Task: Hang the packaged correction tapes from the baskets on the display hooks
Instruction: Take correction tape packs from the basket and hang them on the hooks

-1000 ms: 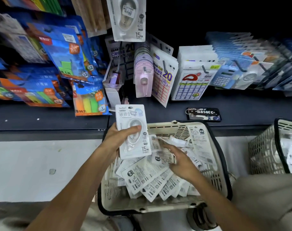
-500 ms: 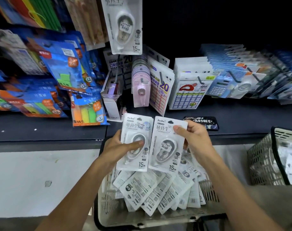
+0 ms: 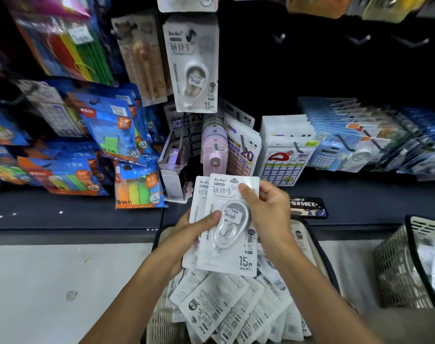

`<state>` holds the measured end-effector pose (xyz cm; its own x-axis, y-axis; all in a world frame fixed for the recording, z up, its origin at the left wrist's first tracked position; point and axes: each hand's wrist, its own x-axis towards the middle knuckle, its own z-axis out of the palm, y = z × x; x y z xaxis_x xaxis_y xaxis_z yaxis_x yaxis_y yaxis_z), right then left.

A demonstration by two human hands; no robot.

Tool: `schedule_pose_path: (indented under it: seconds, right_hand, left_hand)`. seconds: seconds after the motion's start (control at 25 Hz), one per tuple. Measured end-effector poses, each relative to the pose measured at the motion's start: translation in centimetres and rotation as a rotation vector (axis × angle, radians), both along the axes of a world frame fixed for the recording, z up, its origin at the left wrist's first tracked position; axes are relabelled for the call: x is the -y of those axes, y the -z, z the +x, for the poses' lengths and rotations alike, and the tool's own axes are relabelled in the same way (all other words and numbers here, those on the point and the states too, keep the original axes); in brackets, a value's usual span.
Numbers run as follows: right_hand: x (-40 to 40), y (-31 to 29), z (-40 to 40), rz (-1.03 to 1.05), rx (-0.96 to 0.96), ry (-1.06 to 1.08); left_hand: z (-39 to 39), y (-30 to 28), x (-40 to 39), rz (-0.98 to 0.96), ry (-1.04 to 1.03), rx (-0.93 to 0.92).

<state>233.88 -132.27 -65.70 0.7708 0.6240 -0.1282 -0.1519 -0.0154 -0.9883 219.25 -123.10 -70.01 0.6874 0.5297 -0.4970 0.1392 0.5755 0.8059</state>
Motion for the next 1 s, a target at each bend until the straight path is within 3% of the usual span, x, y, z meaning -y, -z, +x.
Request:
schedule_pose_path:
  seconds: [0.08,0.16,0.24,0.36,0.6,0.8,1.0]
  right_hand:
    - [-0.1,-0.9,-0.8,0.026,-0.138,-0.044]
    - [0.8,-1.7,-1.8,0.042,-0.238,-0.265]
    - [1.7,-2.0,-2.5,0.034,-0.204,-0.37]
    - [1.5,-4.0,-1.6,0.122,-0.132,-0.32]
    - [-3.0,-9.9,0.6,0.193,0.194,-0.449]
    - [-8.7,-13.0,0.4,0.167,0.201,-0.363]
    - [-8.3,-12.7,-0.4,0.165,0.201,-0.315]
  left_hand:
    - [0.2,-1.1,0.1,-0.013,-0.089,0.056]
    - [0.2,-2.0,-0.5,-0.013,-0.171,0.09]
    - [-0.1,-3.1,-1.3,0.019,-0.211,0.091]
    - [-0.8,-5.9,-2.9,0.127,-0.267,0.109]
    - [-5.5,-14.6,-10.2,0.473,-0.448,0.112]
    - [-6.4,-15.8,-11.6,0.464,-0.5,0.2]
    - [-5.4,-16.2,-11.5,0.436,-0.498,0.268]
